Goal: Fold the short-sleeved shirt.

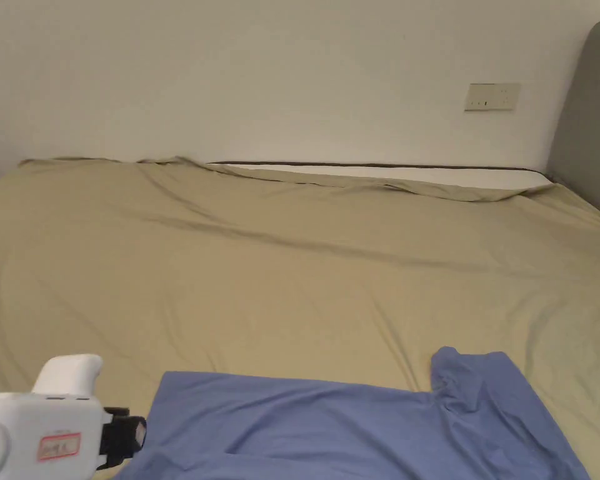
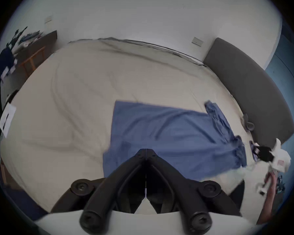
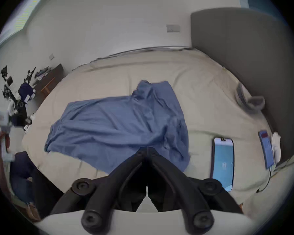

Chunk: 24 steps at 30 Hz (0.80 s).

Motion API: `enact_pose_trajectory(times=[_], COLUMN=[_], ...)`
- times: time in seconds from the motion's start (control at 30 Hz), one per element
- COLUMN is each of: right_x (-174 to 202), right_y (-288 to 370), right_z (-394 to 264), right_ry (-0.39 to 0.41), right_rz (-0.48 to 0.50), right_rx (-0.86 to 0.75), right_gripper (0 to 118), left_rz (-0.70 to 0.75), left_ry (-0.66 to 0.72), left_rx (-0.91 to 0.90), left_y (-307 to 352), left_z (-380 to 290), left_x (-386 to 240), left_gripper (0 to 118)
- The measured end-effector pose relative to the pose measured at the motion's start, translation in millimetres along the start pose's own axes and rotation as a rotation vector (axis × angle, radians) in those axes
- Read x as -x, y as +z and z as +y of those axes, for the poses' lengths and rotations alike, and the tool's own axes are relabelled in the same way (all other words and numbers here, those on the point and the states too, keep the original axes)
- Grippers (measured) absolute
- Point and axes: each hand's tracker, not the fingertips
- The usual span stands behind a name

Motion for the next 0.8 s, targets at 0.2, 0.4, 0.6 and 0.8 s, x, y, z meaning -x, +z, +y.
enact_pose_trajectory(times=[0.2, 0.4, 0.6, 0.8], right_x=[13, 5, -6, -28], right_y=[-11, -31, -51, -85], right_z=[21, 29, 31, 82], right_ry=[-0.033, -0.039, -0.024, -0.005], right_rz=[0.071, 0.070, 0.047, 0.016], right_rx=[-0.046, -0.025, 0.004, -0.013], right_gripper=[2, 2, 2, 2], left_rz=[0.147, 0.281, 0.192, 0.103], left_ry=[0.085, 0.057, -0.027, -0.033], left_rx=[0.139, 0.328, 0.301, 0.259], left_y=[-148, -254, -251, -205], left_z=[89, 98, 89, 88], left_x=[31, 63, 56, 37], left_gripper=[8, 102, 2, 2])
